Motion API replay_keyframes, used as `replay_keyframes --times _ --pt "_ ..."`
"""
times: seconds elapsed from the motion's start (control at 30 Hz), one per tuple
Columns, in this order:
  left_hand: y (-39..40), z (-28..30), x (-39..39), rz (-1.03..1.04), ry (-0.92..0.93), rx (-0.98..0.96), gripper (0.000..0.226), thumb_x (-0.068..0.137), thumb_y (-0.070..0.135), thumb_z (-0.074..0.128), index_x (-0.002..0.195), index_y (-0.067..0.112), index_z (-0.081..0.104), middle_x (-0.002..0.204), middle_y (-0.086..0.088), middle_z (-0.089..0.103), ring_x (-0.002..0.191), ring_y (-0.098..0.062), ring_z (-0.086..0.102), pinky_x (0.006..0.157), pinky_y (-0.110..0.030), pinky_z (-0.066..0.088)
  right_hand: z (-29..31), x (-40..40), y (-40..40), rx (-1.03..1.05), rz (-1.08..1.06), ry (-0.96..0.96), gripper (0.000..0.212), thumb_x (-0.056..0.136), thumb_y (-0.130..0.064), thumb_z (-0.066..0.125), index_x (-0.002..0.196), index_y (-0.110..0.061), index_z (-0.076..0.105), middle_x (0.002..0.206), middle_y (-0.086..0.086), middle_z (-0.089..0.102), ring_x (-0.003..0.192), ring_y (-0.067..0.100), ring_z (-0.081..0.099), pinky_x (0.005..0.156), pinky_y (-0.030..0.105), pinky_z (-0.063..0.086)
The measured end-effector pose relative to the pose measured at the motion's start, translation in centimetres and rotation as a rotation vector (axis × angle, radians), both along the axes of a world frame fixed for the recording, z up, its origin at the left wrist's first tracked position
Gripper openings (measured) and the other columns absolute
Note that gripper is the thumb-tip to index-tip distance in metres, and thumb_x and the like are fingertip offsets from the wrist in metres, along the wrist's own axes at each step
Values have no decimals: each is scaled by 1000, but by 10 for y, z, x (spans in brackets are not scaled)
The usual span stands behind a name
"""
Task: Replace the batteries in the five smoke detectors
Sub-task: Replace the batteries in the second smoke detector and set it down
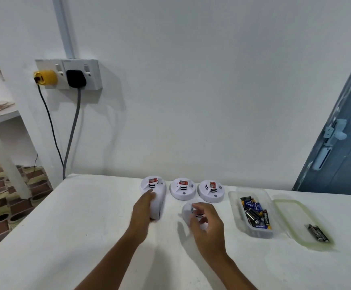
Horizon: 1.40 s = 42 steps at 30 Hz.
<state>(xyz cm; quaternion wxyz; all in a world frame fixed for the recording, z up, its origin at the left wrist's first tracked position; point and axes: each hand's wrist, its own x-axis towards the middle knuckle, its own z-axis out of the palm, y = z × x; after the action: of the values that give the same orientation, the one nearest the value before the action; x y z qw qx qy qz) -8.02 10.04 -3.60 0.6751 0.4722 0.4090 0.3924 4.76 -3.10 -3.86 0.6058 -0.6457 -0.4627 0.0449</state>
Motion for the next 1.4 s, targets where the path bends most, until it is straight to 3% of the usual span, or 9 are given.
replay_keyframes --times 0.1,0.2,0.37,0.5,0.77,0.9,1.1,1.2,1.4 --pt "-10 15 -10 -173 -643 -459 60 72 40 51 121 7 60 125 -24 61 111 -47 54 96 -51 41 29 -10 2 -5 82 54 32 85 0 64 93 -31 62 92 -7 67 83 4 61 65 9 45" --pt "-21 28 -15 -309 -786 -452 70 77 50 58 132 6 56 135 -27 53 117 -48 53 97 -54 44 50 -23 7 -51 198 23 39 81 -2 69 96 -36 59 98 -10 66 88 2 61 67 10 45" --pt "-25 42 -16 -405 -685 -303 78 80 54 61 140 7 46 135 -21 52 116 -36 57 93 -47 47 75 -28 16 -220 206 -281 61 68 -41 77 124 -24 58 117 -12 53 109 3 44 91 18 39" --pt "-30 50 -16 -425 -614 -189 78 57 49 85 121 9 63 123 -19 60 105 -33 63 84 -45 51 90 -26 21 -371 206 -473 74 67 -43 77 133 -26 48 115 -8 47 108 12 41 92 28 41" --pt "-30 44 -14 -404 -538 -210 66 84 49 54 139 12 46 129 -19 55 109 -30 59 84 -48 50 101 -17 27 -517 341 -467 71 65 -24 79 125 -18 42 117 -3 40 109 14 43 88 30 47" --pt "-31 43 -13 -400 -509 -207 52 94 50 43 128 15 58 126 -16 59 107 -28 61 81 -45 52 97 -14 28 -526 362 -462 72 65 -24 80 125 -17 40 118 -3 38 109 13 42 88 28 46" --pt "-22 30 -19 -315 -448 -249 59 93 55 36 131 14 57 131 -20 59 115 -34 58 90 -47 50 79 -13 29 -433 374 -160 69 54 -26 79 114 -24 46 111 -5 46 97 8 50 72 16 46" --pt "-12 25 -33 -183 -498 -352 56 87 53 45 121 12 62 119 -19 65 109 -34 57 93 -47 43 62 -11 29 -435 343 -63 64 50 -29 73 107 -25 46 108 -3 48 87 10 51 65 17 44" --pt "12 21 -58 -7 -561 -423 73 52 49 81 112 12 63 114 -20 62 103 -38 54 90 -47 42 8 -17 31 -865 408 -350 56 58 -33 80 102 -18 50 105 1 45 92 18 49 69 28 43"
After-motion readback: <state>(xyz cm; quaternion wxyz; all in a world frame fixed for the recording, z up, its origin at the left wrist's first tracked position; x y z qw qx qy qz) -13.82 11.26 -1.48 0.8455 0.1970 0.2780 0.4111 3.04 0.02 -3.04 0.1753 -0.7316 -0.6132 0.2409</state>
